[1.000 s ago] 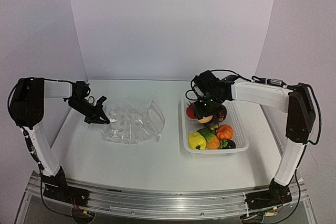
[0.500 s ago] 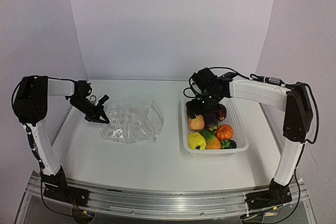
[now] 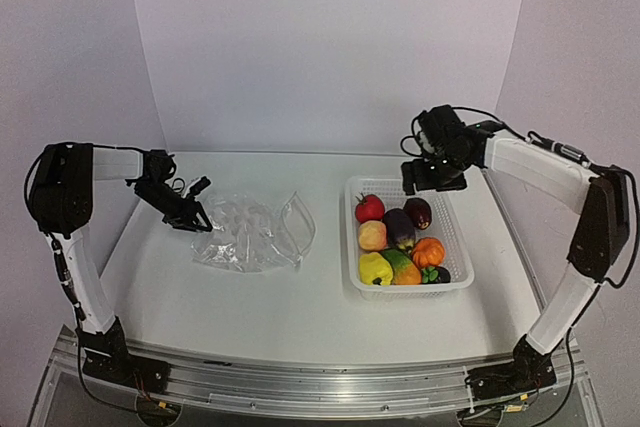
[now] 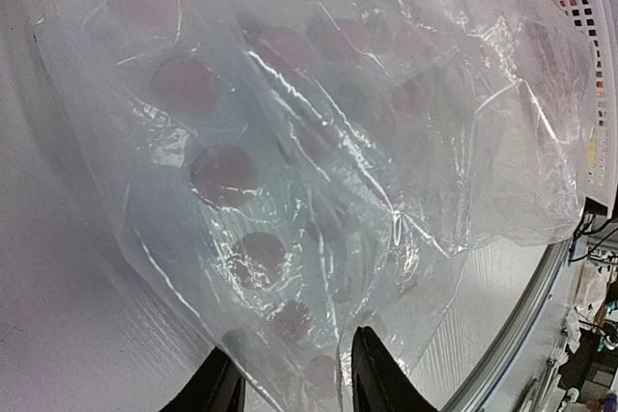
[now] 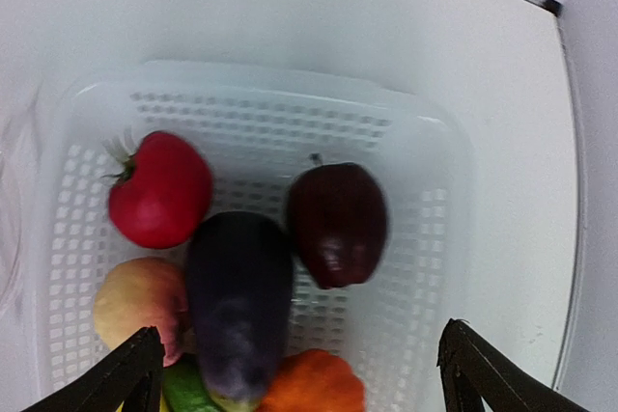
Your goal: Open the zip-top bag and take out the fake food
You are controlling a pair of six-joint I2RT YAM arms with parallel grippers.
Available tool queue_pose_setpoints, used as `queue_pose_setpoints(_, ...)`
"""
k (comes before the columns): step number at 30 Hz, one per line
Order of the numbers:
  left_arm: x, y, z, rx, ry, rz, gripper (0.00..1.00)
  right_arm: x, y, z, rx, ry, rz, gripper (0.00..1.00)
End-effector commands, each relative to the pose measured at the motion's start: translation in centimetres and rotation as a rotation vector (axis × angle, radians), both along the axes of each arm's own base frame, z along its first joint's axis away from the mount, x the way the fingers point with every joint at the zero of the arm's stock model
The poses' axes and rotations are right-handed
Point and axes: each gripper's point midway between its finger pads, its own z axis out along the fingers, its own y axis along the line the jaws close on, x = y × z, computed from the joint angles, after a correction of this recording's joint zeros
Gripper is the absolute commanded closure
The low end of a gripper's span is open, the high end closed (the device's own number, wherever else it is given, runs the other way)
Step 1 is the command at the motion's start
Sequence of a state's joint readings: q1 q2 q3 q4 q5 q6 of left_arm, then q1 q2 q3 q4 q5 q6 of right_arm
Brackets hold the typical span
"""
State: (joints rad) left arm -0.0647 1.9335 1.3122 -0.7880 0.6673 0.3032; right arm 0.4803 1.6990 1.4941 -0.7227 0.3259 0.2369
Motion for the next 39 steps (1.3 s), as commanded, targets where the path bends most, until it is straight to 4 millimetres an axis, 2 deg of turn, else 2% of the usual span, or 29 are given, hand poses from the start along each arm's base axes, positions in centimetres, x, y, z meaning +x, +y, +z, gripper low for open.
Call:
queue_pose_setpoints(1, 1.6, 0.4, 2.7, 0.037, -0.101, -0.031, 0.52, -0.1, -7.5, 1.5, 0.035, -0.019, -0.184, 0.06)
queue_pose_setpoints(6, 1.0, 1.8, 5.3, 0.083, -0.169, -0.021, 0.39, -1.6, -15.9, 1.3, 0.133, -0.004, -0.378, 0.06)
queue_pose_setpoints(9, 0.8, 2.9, 8.0, 0.126, -0.254, -0.017, 0.32, -2.9, -19.1, 1.5, 0.125, -0.020, -0.403, 0.06)
queue_pose_setpoints(12, 1.2, 3.9, 11.5, 0.185, -0.432, 0.009, 0.27, -4.0, -19.7, 2.0, 0.113, -0.068, -0.357, 0.06)
queue_pose_setpoints(15, 1.2, 4.7, 17.0, 0.200, -0.765, 0.098, 0.11, -5.3, -19.5, 2.0, 0.109, -0.155, -0.302, 0.06)
queue_pose_setpoints(17, -0.5, 4.7, 19.4, 0.160, -0.982, 0.164, 0.01, -6.1, -19.4, 2.1, 0.101, -0.249, -0.267, 0.06)
queue_pose_setpoints(18, -1.4, 4.8, 20.8, 0.131, -1.081, 0.201, 0.01, -6.8, -19.1, 0.9, 0.102, -0.262, -0.253, 0.06)
queue_pose_setpoints(19, -2.3, 4.9, 21.2, 0.110, -1.145, 0.234, 0.00, -7.3, -19.0, 0.2, 0.105, -0.287, -0.240, 0.06)
queue_pose_setpoints(20, -3.5, 5.1, 21.9, 0.089, -1.232, 0.269, 0.00, -7.5, -18.8, 0.5, 0.117, -0.353, -0.230, 0.06)
queue_pose_setpoints(21, -4.2, 5.1, 21.8, 0.075, -1.265, 0.278, 0.00, -8.2, -18.4, -1.1, 0.130, -0.360, -0.218, 0.06)
queue_pose_setpoints(23, -4.9, 5.5, 20.6, 0.073, -1.291, 0.312, 0.01, -8.7, -18.0, -2.1, 0.143, -0.435, -0.191, 0.06)
queue_pose_setpoints(25, -4.4, 6.7, 18.4, 0.106, -1.233, 0.391, 0.01, -9.8, -18.6, -3.7, 0.126, -0.473, -0.224, 0.06)
queue_pose_setpoints(30, -2.4, 9.4, 13.3, 0.255, -1.082, 0.502, 0.00, -11.7, -19.1, -6.2, 0.111, -0.492, -0.260, 0.05)
queue_pose_setpoints(33, -3.7, 9.1, 12.7, 0.270, -1.166, 0.453, 0.00, -12.4, -19.1, -7.0, 0.113, -0.493, -0.269, 0.05)
queue_pose_setpoints(36, -4.4, 8.7, 11.2, 0.254, -1.147, 0.429, 0.00, -12.7, -19.4, -7.7, 0.112, -0.484, -0.288, 0.05)
queue_pose_setpoints(39, -4.8, 8.3, 10.5, 0.209, -1.116, 0.438, 0.00, -12.8, -19.1, -8.2, 0.121, -0.465, -0.282, 0.05)
